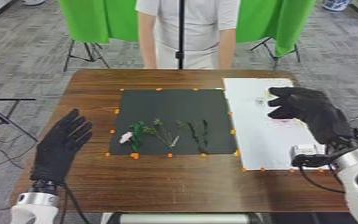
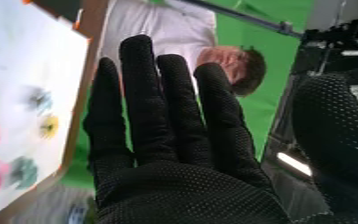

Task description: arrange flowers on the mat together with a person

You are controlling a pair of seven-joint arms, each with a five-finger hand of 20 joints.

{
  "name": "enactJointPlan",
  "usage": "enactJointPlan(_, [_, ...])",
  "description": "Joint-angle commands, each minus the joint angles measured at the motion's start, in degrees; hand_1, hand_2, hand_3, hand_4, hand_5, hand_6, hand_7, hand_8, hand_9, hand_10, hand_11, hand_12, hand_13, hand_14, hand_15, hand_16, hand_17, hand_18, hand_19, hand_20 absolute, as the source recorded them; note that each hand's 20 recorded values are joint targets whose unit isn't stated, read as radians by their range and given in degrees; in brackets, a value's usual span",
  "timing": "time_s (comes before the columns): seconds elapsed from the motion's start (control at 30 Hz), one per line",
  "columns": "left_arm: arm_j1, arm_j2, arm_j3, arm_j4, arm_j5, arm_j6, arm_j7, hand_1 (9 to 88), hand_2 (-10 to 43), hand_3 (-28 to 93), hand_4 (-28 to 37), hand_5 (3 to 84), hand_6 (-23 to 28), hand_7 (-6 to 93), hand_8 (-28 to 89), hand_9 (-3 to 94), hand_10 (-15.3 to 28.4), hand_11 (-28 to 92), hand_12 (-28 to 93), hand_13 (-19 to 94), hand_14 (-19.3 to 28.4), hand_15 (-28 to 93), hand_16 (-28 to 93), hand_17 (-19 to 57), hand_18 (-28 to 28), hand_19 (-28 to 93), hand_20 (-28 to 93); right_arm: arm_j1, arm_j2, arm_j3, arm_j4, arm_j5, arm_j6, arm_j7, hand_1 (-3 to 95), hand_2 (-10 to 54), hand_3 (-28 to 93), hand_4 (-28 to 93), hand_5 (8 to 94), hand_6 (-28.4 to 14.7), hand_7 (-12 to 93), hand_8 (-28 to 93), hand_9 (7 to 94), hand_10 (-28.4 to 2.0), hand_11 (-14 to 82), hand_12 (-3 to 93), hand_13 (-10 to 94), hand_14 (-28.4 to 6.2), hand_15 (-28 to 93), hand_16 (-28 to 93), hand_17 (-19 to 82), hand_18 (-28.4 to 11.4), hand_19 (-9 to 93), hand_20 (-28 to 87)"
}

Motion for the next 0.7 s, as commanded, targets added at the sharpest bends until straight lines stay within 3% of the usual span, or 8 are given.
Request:
enactJointPlan(0.03, [1.0, -1.60, 1.05, 0.23, 0.63, -0.06, -0.62, 26.4, 2.6, 72, -25.2, 32.9, 2.8, 19.9, -10, 27.1, 11.9, 21, 17, 23, 13.7, 26, 2, -8.5, 22.1, 44, 11, -3.1, -7.4, -1.3, 0.3, 0.5, 1.7, -1.9, 17.8, 7.1, 84, -23, 46.8, -6.1, 18, -10, 48.1, -16.6, 22.2, 23.6, 44, -15.6, 45, 18, 15, -23.3, 56, 30])
enactJointPlan(0.17, [0.9, -1.79, 0.88, 0.29, 0.69, -0.53, -1.38, 26.3, 2.6, 72, -25.2, 32.8, 2.8, 19.9, -10, 27.0, 12.0, 21, 17, 23, 13.7, 26, 2, -8.5, 22.1, 44, 11, -4.0, -8.6, -1.4, 0.2, 0.9, 4.1, -3.2, 17.7, 7.0, 84, -23, 46.9, -6.0, 18, -10, 47.8, -16.6, 22.5, 23.7, 43, -15.3, 45, 18, 15, -23.3, 56, 31])
enactJointPlan(0.33, [0.0, -2.22, 1.02, 0.58, 0.72, -0.37, -1.17, 26.2, 2.5, 72, -25.1, 32.8, 2.9, 19.9, -10, 27.0, 11.9, 21, 17, 23, 13.8, 26, 2, -8.6, 22.1, 44, 11, -3.3, -8.5, -1.6, 0.7, 0.6, 4.0, -3.3, 17.7, 7.0, 84, -23, 47.2, -6.0, 19, -10, 47.8, -16.7, 22.9, 23.6, 43, -15.3, 45, 18, 15, -23.2, 56, 31])
enactJointPlan(0.53, [1.2, -2.62, 0.49, 0.08, 0.48, 0.13, -1.20, 26.3, 2.6, 72, -25.2, 32.8, 2.9, 20.0, -10, 27.0, 11.9, 21, 17, 23, 13.8, 26, 2, -8.6, 22.1, 45, 11, -2.9, -9.1, -2.1, 1.0, 0.8, 3.6, -2.5, 17.6, 7.1, 85, -23, 47.2, -5.9, 20, -11, 47.7, -16.8, 23.1, 23.5, 43, -15.3, 45, 18, 15, -23.1, 56, 31])
enactJointPlan(0.57, [1.1, -3.78, -0.09, 0.04, 1.19, -0.57, -1.84, 26.3, 2.6, 72, -25.2, 32.8, 2.9, 20.0, -10, 27.0, 11.9, 21, 17, 23, 13.8, 26, 2, -8.6, 22.1, 45, 11, -3.0, -9.3, -1.9, 0.9, 0.8, 3.4, -2.6, 17.6, 7.0, 85, -23, 47.2, -5.9, 20, -11, 47.7, -16.7, 23.1, 23.5, 43, -15.3, 45, 18, 15, -23.1, 56, 31])
enactJointPlan(0.6, [0.9, -3.81, -0.17, 0.11, 1.29, -0.79, -1.97, 26.3, 2.6, 72, -25.2, 32.8, 2.8, 20.0, -10, 27.0, 11.9, 21, 17, 23, 13.8, 26, 2, -8.6, 22.1, 45, 11, -3.0, -9.2, -1.8, 0.9, 0.6, 3.4, -2.7, 17.6, 7.0, 85, -23, 47.2, -5.9, 20, -11, 47.7, -16.7, 23.2, 23.5, 43, -15.4, 45, 18, 15, -23.1, 56, 31])
enactJointPlan(0.63, [0.4, -4.68, -0.44, 0.25, 1.87, -1.40, -2.52, 26.3, 2.6, 72, -25.2, 32.8, 2.8, 20.1, -10, 27.0, 11.9, 21, 17, 23, 13.8, 26, 2, -8.6, 22.1, 45, 11, -2.8, -8.9, -1.8, 0.9, 0.3, 3.7, -2.8, 17.6, 7.1, 85, -23, 47.1, -5.9, 20, -11, 47.7, -16.7, 23.2, 23.5, 43, -15.4, 45, 18, 15, -23.1, 56, 31])
enactJointPlan(0.7, [-0.4, -4.41, -0.11, 0.46, 1.77, -1.57, -2.33, 26.2, 2.6, 72, -25.1, 32.8, 2.8, 20.1, -10, 27.1, 12.0, 21, 17, 23, 13.8, 26, 2, -8.6, 22.1, 45, 11, -2.4, -8.6, -1.9, 1.0, 0.8, 4.4, -3.1, 17.6, 7.1, 85, -23, 47.2, -5.9, 20, -11, 47.7, -16.7, 23.3, 23.5, 43, -15.4, 45, 18, 15, -23.1, 56, 31])
